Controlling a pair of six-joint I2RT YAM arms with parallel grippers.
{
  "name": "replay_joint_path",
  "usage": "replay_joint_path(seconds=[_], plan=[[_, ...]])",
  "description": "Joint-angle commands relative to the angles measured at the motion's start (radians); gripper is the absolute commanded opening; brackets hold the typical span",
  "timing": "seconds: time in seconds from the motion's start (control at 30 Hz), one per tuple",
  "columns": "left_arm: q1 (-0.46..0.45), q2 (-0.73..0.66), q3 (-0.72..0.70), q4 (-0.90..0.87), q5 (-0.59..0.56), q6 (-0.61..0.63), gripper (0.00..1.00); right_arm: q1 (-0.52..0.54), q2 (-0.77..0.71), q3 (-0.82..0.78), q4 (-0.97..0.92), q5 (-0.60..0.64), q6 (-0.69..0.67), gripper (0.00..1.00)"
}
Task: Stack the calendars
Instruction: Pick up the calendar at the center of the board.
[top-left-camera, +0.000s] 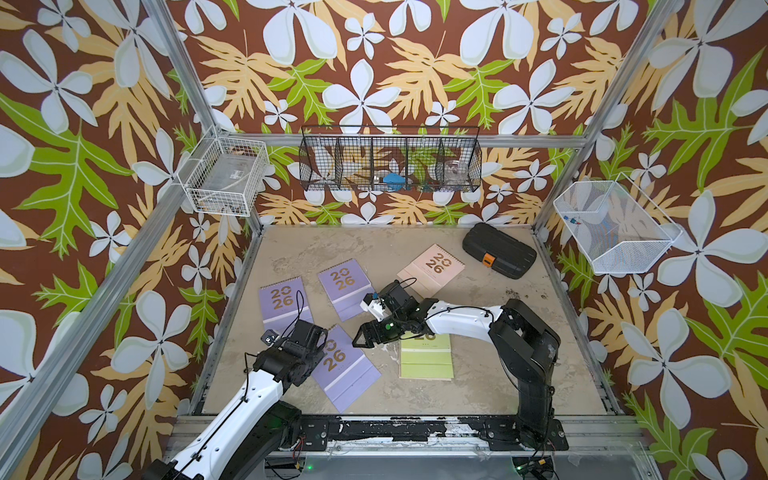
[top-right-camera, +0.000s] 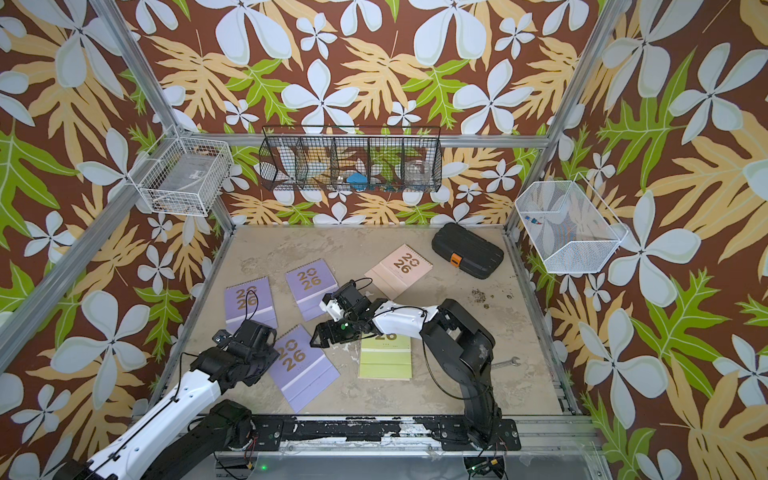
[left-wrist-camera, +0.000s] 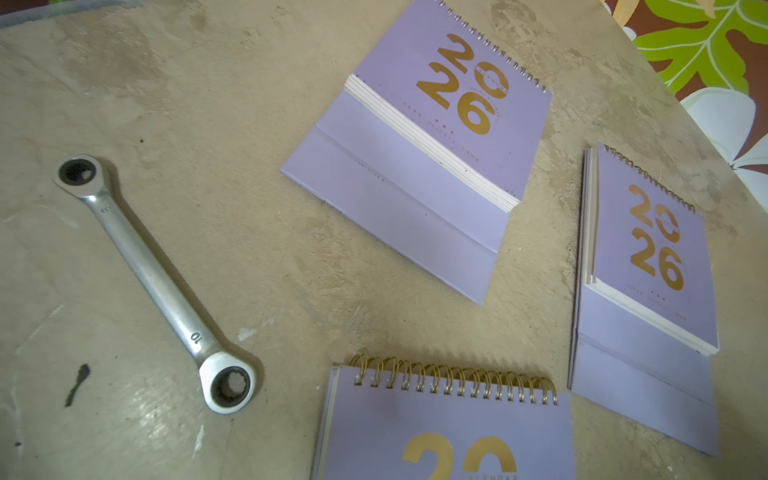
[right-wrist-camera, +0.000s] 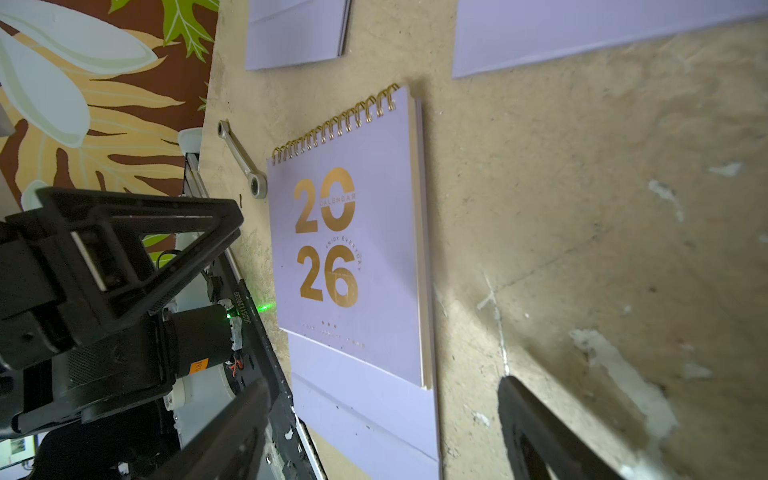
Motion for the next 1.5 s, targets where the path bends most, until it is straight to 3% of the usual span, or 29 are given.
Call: replay_joint_path(seconds=[0.0, 0.13, 0.23, 0.43, 1.07, 1.23, 1.47], plan=[[0.010, 0.020, 0.015, -0.036, 0.018, -0.001, 0.69, 0.000, 0.007, 0.014, 0.023, -0.036, -0.009, 0.87], [0.031, 0.044, -0.016, 0.008, 0.077, 0.008, 0.80, -0.007, 0.019, 0.018, 0.028, -0.061, -0.005, 0.88], [0.059, 0.030, -0.058, 0.057, 0.132, 0.006, 0.83, -0.025, 0.013, -0.005, 0.047, -0.086, 0.012, 0.88], [0.085, -0.011, -0.136, 0.158, 0.212, -0.026, 0.83, -0.054, 0.009, -0.037, 0.058, -0.140, 0.020, 0.89], [0.087, -0.010, -0.230, 0.290, 0.306, -0.049, 0.83, -0.023, 0.103, -0.037, 0.072, -0.175, 0.082, 0.91], [0.088, -0.019, -0.234, 0.288, 0.303, -0.049, 0.83, -0.024, 0.074, -0.052, 0.156, -0.215, 0.111, 0.90], [0.093, -0.012, -0.229, 0.302, 0.319, -0.044, 0.83, -0.026, 0.022, -0.122, 0.405, -0.290, 0.257, 0.80]])
